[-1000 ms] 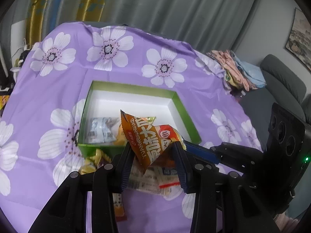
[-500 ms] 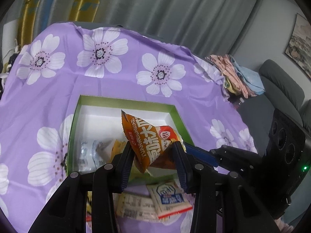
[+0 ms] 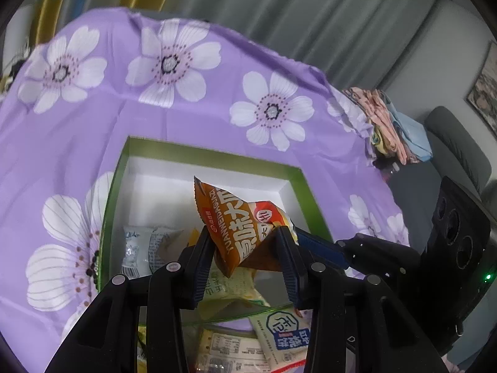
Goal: Organize snacks
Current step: 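Carry the orange bag over the green box and lower it inside, then open the right gripper to release the orange bag in the box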
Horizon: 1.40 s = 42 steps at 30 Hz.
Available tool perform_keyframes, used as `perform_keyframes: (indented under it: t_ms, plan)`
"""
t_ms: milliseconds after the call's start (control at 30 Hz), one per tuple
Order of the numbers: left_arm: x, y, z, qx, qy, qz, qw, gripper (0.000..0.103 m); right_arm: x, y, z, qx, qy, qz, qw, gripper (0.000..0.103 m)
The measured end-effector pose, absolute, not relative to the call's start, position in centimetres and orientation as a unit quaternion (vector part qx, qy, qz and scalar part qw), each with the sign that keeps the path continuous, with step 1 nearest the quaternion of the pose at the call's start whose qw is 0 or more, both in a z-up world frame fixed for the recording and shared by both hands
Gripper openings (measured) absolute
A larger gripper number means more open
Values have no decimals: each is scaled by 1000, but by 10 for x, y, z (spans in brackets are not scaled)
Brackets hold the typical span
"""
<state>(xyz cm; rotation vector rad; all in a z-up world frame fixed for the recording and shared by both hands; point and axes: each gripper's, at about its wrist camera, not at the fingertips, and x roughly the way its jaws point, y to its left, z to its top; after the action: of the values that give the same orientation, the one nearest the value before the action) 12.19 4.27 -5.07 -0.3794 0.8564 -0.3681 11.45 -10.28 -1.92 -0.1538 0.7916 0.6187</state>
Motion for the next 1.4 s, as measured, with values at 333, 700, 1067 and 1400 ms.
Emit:
perform_keyframes:
  t_ms: [333, 700, 1067, 1400]
  plan:
    - [132, 50, -67, -212, 423, -178, 863, 41, 125, -94, -26, -95, 393, 279, 871, 14]
    - [133, 54, -71, -227, 429, -167, 858, 41, 125, -91, -29, -86, 402, 274, 869, 16]
    - [127, 68, -65, -239, 430, -125, 862, 75, 117, -108, -17, -64, 392, 245, 885, 54]
    - [95, 66, -39, -221, 410, -121, 877, 87, 83, -136, -11, -13, 394, 228, 890, 69]
